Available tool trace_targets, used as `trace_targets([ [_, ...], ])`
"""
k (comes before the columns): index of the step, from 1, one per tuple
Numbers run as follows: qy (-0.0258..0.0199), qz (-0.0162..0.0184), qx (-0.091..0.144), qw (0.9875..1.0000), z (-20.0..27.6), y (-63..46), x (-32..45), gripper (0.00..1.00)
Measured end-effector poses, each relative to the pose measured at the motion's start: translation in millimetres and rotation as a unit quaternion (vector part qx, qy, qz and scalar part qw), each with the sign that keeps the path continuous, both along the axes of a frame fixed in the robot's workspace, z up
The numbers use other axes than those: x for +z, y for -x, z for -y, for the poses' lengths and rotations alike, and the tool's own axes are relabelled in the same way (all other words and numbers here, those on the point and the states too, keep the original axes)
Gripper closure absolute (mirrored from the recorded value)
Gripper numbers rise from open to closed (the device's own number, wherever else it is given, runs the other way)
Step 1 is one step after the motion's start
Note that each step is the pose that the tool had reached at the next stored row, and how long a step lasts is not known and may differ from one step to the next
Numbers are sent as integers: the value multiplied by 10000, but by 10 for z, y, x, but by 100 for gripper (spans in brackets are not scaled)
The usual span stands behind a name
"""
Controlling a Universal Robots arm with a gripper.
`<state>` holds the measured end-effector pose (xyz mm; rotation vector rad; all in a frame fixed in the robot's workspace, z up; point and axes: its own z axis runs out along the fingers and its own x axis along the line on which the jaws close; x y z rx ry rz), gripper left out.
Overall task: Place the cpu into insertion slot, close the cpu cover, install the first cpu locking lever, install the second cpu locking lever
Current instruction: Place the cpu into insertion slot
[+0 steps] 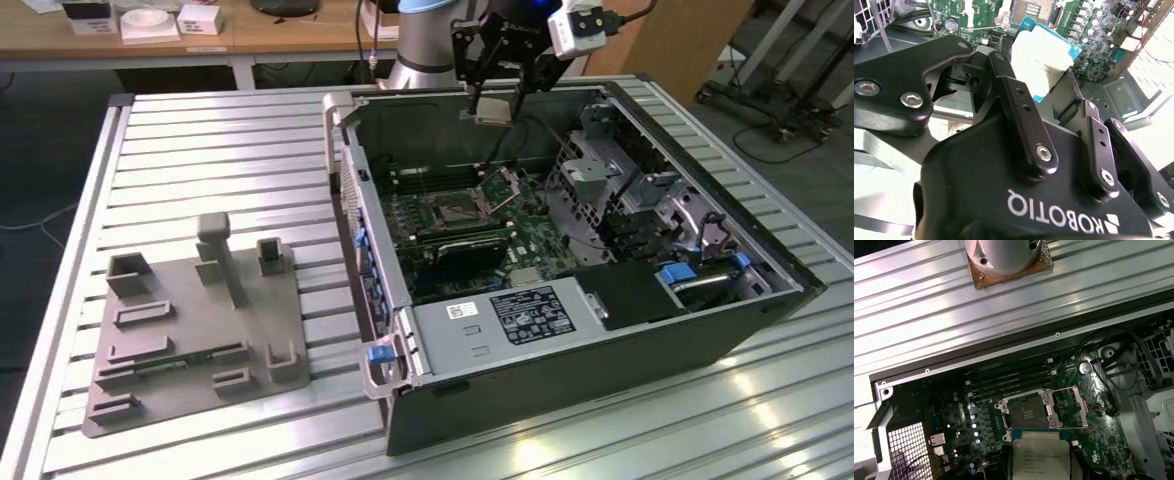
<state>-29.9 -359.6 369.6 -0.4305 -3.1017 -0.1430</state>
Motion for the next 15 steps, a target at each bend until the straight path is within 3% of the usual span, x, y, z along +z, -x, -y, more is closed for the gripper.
trace_targets([
  [15, 0, 0, -91, 10000, 0, 0, 0, 46],
])
